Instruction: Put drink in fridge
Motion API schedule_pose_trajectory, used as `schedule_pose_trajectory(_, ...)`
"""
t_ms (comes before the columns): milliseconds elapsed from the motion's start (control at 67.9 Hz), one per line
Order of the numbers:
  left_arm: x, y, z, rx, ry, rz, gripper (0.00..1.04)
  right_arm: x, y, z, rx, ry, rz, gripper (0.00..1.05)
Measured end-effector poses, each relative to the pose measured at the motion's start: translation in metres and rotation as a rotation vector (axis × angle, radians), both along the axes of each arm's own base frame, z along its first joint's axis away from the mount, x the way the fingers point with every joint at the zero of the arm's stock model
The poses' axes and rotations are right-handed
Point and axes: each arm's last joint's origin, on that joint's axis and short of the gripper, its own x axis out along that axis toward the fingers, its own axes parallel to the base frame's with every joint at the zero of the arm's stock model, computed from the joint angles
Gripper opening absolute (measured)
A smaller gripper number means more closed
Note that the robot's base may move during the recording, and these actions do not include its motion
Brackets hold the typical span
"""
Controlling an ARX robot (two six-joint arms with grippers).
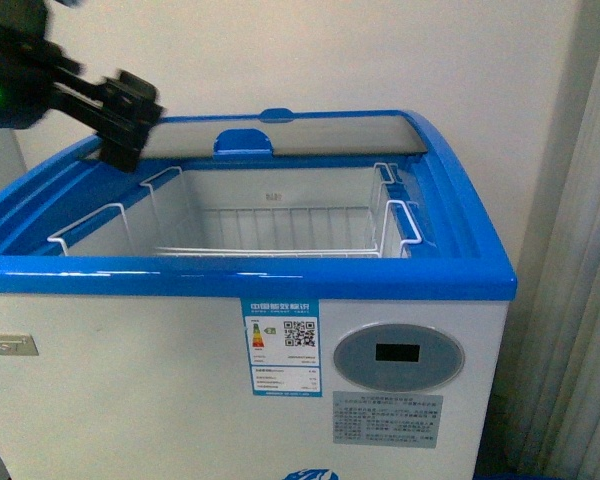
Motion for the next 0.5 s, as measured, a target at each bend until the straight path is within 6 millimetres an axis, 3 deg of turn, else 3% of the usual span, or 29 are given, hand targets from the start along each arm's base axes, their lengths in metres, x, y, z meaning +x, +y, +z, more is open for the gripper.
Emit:
schedule_pose_trajectory(29, -0.029, 0.009, -0.002, -0.125, -0.021, 0.095, 0.80, 0.000, 0.000, 0.000, 0.000, 0.000, 0.000, 0.30)
schedule_pose_trajectory(59, -0.043, 0.015, -0.005, -0.171, -0.020, 0.129, 0.76, 0.000, 0.000, 0.000, 0.000, 0.000, 0.000, 0.30)
schedule_pose_trajectory(118, -0.093, 0.035, -0.020, -0.279, -0.001, 0.188, 0.64, 0.003, 0.000, -0.001, -0.009, 0.027, 0.019, 0.30)
schedule_pose_trajectory(206, -0.134, 0.045, -0.041, -0.341, 0.006, 0.217, 0.50, 0.009, -0.003, 0.014, -0.147, 0.296, 0.224, 0.30)
schedule_pose_trajectory(265, -0.147, 0.046, -0.052, -0.360, 0.014, 0.208, 0.41, 0.004, -0.005, 0.023, -0.217, 0.460, 0.392, 0.29)
schedule_pose_trajectory(339, -0.157, 0.051, -0.063, -0.370, 0.039, 0.177, 0.28, 0.002, -0.003, 0.018, -0.280, 0.600, 0.544, 0.29)
schedule_pose_trajectory(427, -0.165, 0.057, -0.073, -0.381, 0.048, 0.207, 0.14, 0.024, 0.003, 0.006, -0.387, 0.686, 0.707, 0.29)
schedule_pose_trajectory(500, -0.173, 0.057, -0.077, -0.387, 0.039, 0.205, 0.02, 0.051, 0.008, 0.015, -0.520, 0.659, 0.726, 0.29)
